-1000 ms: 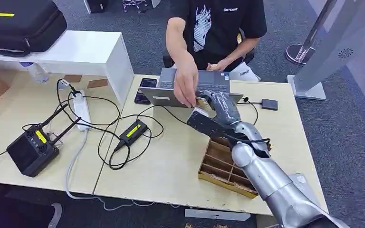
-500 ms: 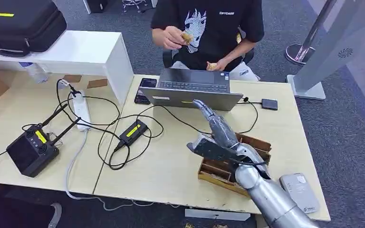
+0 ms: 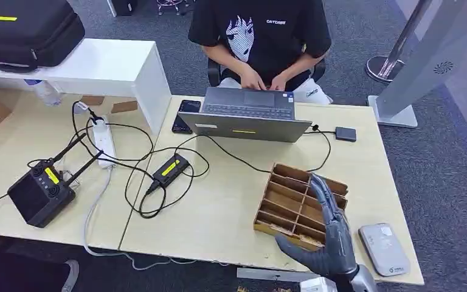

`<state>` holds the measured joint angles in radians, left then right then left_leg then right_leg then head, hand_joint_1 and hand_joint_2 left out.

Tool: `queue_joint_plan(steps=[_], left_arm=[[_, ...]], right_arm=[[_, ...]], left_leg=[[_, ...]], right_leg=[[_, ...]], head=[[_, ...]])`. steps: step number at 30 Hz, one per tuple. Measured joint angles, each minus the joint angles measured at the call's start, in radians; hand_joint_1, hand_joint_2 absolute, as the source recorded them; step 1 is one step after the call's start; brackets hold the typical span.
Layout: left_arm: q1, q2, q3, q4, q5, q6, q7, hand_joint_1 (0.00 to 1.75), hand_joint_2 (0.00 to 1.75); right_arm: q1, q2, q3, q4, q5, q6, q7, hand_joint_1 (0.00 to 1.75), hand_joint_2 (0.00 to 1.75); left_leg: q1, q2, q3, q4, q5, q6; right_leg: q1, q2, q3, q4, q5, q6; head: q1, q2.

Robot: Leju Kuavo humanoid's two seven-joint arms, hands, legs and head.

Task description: Pass the card to the sensor for recognition and then transmit it.

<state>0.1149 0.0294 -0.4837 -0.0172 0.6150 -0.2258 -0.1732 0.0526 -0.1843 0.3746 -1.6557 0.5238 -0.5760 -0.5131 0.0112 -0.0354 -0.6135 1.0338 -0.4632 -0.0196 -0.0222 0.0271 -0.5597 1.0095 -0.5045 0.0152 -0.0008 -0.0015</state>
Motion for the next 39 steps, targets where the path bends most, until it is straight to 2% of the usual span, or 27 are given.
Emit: queue_joint_plan(steps=[7,10,14,16,25,26,27,39], left_arm=[[0.004,-0.011,0.000,0.005,0.026,0.011,-0.005,0.00,1.75],[0.004,-0.014,0.000,0.008,0.037,0.014,-0.005,0.00,1.75],[0.004,-0.014,0.000,0.008,0.042,0.017,0.008,0.00,1.75],[0.004,-0.014,-0.001,0.008,0.043,0.017,0.013,0.00,1.75],[0.004,-0.013,-0.008,0.008,0.051,0.016,0.013,0.00,1.75],[0.004,-0.013,-0.011,0.008,0.051,0.016,0.013,0.00,1.75],[0.004,-0.012,-0.013,0.008,0.051,0.016,0.013,0.00,1.75],[0.003,-0.010,-0.029,0.008,0.055,0.016,0.013,0.00,1.75]], right_arm=[[0.117,-0.006,-0.109,-0.019,0.031,0.004,0.057,0.00,1.75],[0.141,-0.018,-0.132,-0.001,0.160,-0.010,0.146,0.00,1.75],[0.138,-0.037,-0.141,0.077,0.479,-0.078,0.367,0.00,1.75],[0.126,-0.045,-0.140,0.126,0.548,-0.074,0.425,0.00,1.75],[0.087,-0.069,-0.120,0.237,0.561,-0.051,0.483,0.00,1.75],[0.083,-0.070,-0.117,0.246,0.565,-0.051,0.488,0.31,1.75],[0.079,-0.071,-0.114,0.255,0.573,-0.052,0.494,1.38,1.75],[0.039,-0.072,-0.098,0.324,0.594,-0.087,0.504,1.36,1.75]], left_leg=[[0.000,0.000,0.001,0.000,0.000,0.000],[0.000,0.000,0.001,0.000,0.000,0.000],[0.000,0.000,0.001,0.000,0.000,0.000],[0.000,0.000,0.001,0.000,0.000,0.000],[0.000,0.000,0.001,0.000,0.000,0.000],[0.000,0.000,0.001,0.000,0.000,0.000],[0.000,0.000,0.001,0.000,0.000,0.000],[0.000,0.000,0.003,0.000,0.000,0.000]], right_leg=[[0.000,0.000,0.001,0.000,-0.001,0.001],[0.000,0.000,0.001,0.000,-0.001,0.001],[0.000,0.000,0.002,0.000,-0.001,0.001],[0.000,0.000,0.002,0.000,-0.001,0.001],[0.000,0.000,0.002,0.000,-0.001,0.001],[0.000,0.000,0.002,0.000,-0.001,0.001],[0.000,0.000,0.002,0.000,-0.001,0.001],[0.000,0.000,0.003,0.000,-0.001,0.001]], head=[[0.000,0.000],[0.000,0.000],[0.000,0.000],[0.000,0.000],[0.000,0.000],[0.000,0.000],[0.000,0.000],[0.000,0.000]])
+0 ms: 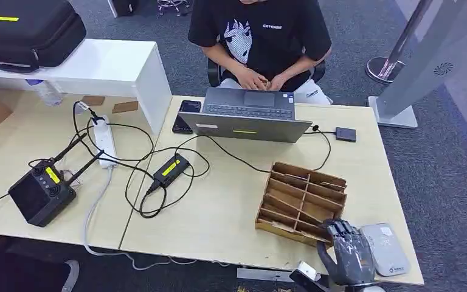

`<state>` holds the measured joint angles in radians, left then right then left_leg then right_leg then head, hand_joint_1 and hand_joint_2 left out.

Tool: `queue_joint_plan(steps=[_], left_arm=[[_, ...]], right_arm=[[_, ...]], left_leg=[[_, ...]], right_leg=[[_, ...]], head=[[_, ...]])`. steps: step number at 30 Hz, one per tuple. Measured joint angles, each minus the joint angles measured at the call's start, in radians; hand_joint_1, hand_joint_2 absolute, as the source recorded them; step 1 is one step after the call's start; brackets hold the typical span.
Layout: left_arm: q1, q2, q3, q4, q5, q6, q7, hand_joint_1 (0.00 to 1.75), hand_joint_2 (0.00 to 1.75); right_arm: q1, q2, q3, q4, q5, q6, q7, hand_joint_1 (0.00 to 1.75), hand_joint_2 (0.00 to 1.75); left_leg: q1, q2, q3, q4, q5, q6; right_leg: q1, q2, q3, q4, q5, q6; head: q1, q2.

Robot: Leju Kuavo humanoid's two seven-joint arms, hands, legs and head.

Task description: Pass the card to the sensor for recognition and then transmit it.

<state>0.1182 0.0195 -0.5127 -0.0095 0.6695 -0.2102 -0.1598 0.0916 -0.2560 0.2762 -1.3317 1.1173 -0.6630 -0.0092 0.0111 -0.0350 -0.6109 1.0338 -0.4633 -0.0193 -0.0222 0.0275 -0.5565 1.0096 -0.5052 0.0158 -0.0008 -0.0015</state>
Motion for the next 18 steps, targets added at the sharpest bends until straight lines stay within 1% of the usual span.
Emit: queue_joint_plan(steps=[3,5,6,8,10,11,12,13,14,18], left_arm=[[0.000,0.001,-0.005,0.000,0.003,0.000,0.000,0.00,1.75],[0.000,0.001,-0.007,0.000,0.004,0.000,0.000,0.00,1.75],[0.000,0.002,-0.009,0.000,0.005,-0.001,0.000,0.00,1.75],[0.000,0.003,-0.014,0.000,0.006,-0.001,-0.001,0.00,1.75],[0.000,0.003,-0.016,0.000,0.009,-0.001,-0.001,0.00,1.75],[0.000,0.003,-0.016,0.000,0.011,-0.001,-0.001,0.00,1.75],[0.000,0.004,-0.018,0.000,0.012,-0.001,-0.001,0.00,1.75],[0.000,0.004,-0.020,0.000,0.014,-0.001,-0.001,0.00,1.75],[0.000,0.004,-0.021,0.000,0.015,-0.001,-0.001,0.00,1.75],[-0.001,0.004,-0.023,0.000,0.021,-0.001,-0.001,0.00,1.75]], right_arm=[[-0.004,0.000,0.003,0.006,-0.003,-0.014,-0.014,1.36,1.75],[-0.005,0.000,0.003,0.007,-0.006,-0.029,-0.024,1.29,1.75],[-0.006,0.000,0.003,0.007,-0.008,-0.034,-0.029,1.29,1.75],[-0.007,0.000,0.003,0.006,-0.015,-0.036,-0.039,1.41,1.75],[-0.007,0.001,0.000,0.006,-0.019,-0.037,-0.055,1.43,1.75],[-0.007,0.002,-0.004,0.005,-0.018,-0.037,-0.064,1.36,1.75],[-0.005,0.005,-0.009,0.004,-0.017,-0.037,-0.073,1.36,1.75],[-0.003,0.006,-0.013,0.004,-0.017,-0.037,-0.079,0.21,1.75],[-0.003,0.008,-0.016,0.003,-0.017,-0.037,-0.086,0.00,1.75],[0.001,0.021,-0.038,-0.004,-0.011,-0.038,-0.111,0.00,1.75]], left_leg=[[0.000,0.000,0.001,0.000,0.000,0.000],[0.000,0.000,0.001,0.000,0.000,0.000],[0.000,0.000,0.001,0.000,0.000,0.000],[0.000,0.000,0.001,0.000,0.000,0.000],[0.000,0.000,0.001,0.000,0.000,0.000],[0.000,0.000,0.001,0.000,0.000,0.000],[0.000,0.000,0.001,0.000,0.000,0.000],[0.000,0.000,0.001,0.000,0.000,0.000],[0.000,0.000,0.001,0.000,0.000,0.000],[0.000,0.001,0.002,0.000,0.000,0.000]], right_leg=[[0.000,0.000,0.001,0.000,0.000,0.000],[0.000,0.000,0.001,0.000,0.000,0.000],[0.000,0.000,0.001,0.000,0.000,0.000],[0.000,0.000,0.001,0.000,0.000,0.000],[0.000,0.000,0.001,0.000,0.000,0.000],[0.000,0.000,0.001,0.000,0.000,0.000],[0.000,0.000,0.001,0.000,0.000,0.000],[0.000,0.000,0.001,0.000,0.000,0.000],[0.000,0.000,0.001,0.000,0.000,0.000],[0.000,0.001,0.001,0.000,0.000,0.000]], head=[[0.000,0.000],[0.000,0.000],[0.000,0.000],[0.000,0.000],[0.000,0.000],[0.000,0.000],[0.000,0.000],[0.000,0.000],[0.000,0.000],[0.000,0.000]])
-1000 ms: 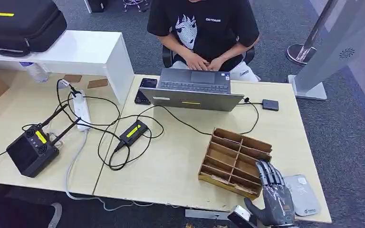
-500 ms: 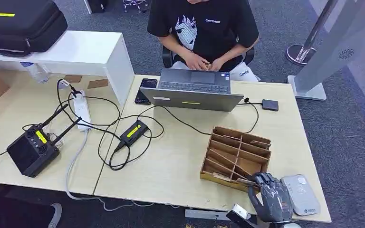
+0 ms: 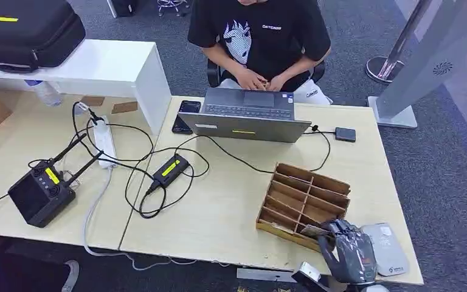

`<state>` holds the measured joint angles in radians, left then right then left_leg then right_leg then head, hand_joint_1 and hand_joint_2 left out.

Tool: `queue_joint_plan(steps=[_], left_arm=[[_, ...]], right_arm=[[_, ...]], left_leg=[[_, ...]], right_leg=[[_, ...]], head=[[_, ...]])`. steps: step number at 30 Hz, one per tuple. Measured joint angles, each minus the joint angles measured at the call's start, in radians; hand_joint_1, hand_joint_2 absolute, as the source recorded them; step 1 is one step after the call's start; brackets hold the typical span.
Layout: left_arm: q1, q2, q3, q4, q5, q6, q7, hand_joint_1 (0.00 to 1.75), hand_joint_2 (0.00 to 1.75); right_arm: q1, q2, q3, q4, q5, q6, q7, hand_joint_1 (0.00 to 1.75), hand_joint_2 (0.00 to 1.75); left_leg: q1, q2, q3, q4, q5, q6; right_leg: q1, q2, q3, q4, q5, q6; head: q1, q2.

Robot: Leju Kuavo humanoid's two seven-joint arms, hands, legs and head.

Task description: Pass the card to the sensor for recognition and then transmit it.

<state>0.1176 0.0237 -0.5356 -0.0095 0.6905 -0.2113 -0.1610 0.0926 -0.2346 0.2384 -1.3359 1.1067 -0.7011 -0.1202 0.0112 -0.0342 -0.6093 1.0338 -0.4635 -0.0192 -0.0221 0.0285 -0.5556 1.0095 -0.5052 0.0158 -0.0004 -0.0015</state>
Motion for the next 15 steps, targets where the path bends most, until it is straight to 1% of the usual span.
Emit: queue_joint_plan(steps=[7,15], left_arm=[[0.000,0.000,-0.009,0.000,0.006,0.000,0.000,0.00,1.75],[0.000,0.000,-0.016,0.000,0.011,0.000,0.000,0.00,1.75]], right_arm=[[0.007,0.036,-0.050,-0.019,0.010,0.000,-0.038,0.00,1.75],[0.023,0.062,-0.083,-0.028,0.012,0.000,-0.059,0.00,1.75]], left_leg=[[0.000,0.000,0.001,0.000,0.000,0.000],[0.000,0.000,0.001,0.000,0.000,0.000]], right_leg=[[0.000,0.000,0.000,0.000,0.000,0.000],[0.000,0.000,0.001,0.000,0.000,0.000]], head=[[0.000,0.000],[0.000,0.000]])
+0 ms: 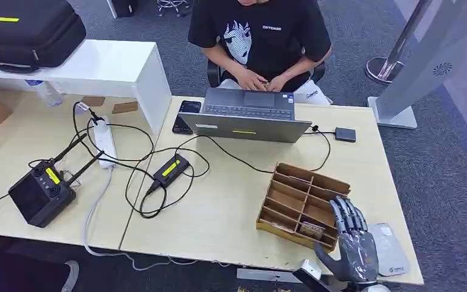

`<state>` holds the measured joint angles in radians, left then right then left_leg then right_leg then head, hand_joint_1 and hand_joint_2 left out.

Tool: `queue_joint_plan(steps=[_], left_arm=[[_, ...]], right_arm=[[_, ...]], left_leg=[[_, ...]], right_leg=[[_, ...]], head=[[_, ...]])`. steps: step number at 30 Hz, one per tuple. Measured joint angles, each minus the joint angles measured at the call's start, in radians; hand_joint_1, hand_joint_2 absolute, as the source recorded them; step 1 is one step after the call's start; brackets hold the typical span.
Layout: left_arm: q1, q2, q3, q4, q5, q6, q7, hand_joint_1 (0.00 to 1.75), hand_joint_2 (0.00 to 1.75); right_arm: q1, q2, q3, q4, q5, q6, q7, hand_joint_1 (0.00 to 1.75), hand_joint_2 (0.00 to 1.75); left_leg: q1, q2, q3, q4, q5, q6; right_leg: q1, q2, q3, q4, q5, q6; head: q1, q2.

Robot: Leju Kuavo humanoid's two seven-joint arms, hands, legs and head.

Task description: Pass the card to the sensor for recognition and then transmit it.

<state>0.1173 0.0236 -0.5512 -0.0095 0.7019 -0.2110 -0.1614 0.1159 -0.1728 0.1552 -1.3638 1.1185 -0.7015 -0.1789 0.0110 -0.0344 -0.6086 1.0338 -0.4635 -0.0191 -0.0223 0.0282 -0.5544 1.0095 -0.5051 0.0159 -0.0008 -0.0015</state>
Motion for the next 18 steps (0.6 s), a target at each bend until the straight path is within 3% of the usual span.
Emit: queue_joint_plan(steps=[10,13,16,18], left_arm=[[0.000,0.000,-0.002,0.000,0.003,0.000,0.000,0.00,1.75],[0.000,0.000,-0.002,0.000,0.003,0.000,0.000,0.00,1.75],[0.000,0.000,-0.004,0.000,0.003,0.000,0.000,0.00,1.75],[-0.001,0.001,-0.007,0.000,0.003,0.000,0.000,0.00,1.75]], right_arm=[[0.008,0.016,-0.018,-0.003,0.000,0.000,-0.005,0.00,1.75],[0.008,0.015,-0.017,-0.003,0.000,0.000,-0.005,0.07,1.75],[0.006,0.016,-0.010,-0.001,0.001,0.000,-0.003,0.19,1.75],[0.003,0.016,-0.003,0.004,0.006,0.000,-0.002,0.44,1.75]], left_leg=[[0.000,0.000,0.000,0.000,0.000,0.000],[0.000,0.000,0.000,0.000,0.000,0.000],[0.000,0.000,0.000,0.000,0.000,0.000],[0.000,0.000,0.000,0.000,0.000,0.000]], right_leg=[[0.000,0.000,0.000,0.000,0.000,0.000],[0.000,0.000,0.000,0.000,0.000,0.000],[0.000,0.000,0.000,0.000,0.000,0.000],[0.000,0.000,0.000,0.000,0.000,0.000]], head=[[0.000,0.000],[0.000,0.000],[0.000,0.000],[0.000,0.000]])
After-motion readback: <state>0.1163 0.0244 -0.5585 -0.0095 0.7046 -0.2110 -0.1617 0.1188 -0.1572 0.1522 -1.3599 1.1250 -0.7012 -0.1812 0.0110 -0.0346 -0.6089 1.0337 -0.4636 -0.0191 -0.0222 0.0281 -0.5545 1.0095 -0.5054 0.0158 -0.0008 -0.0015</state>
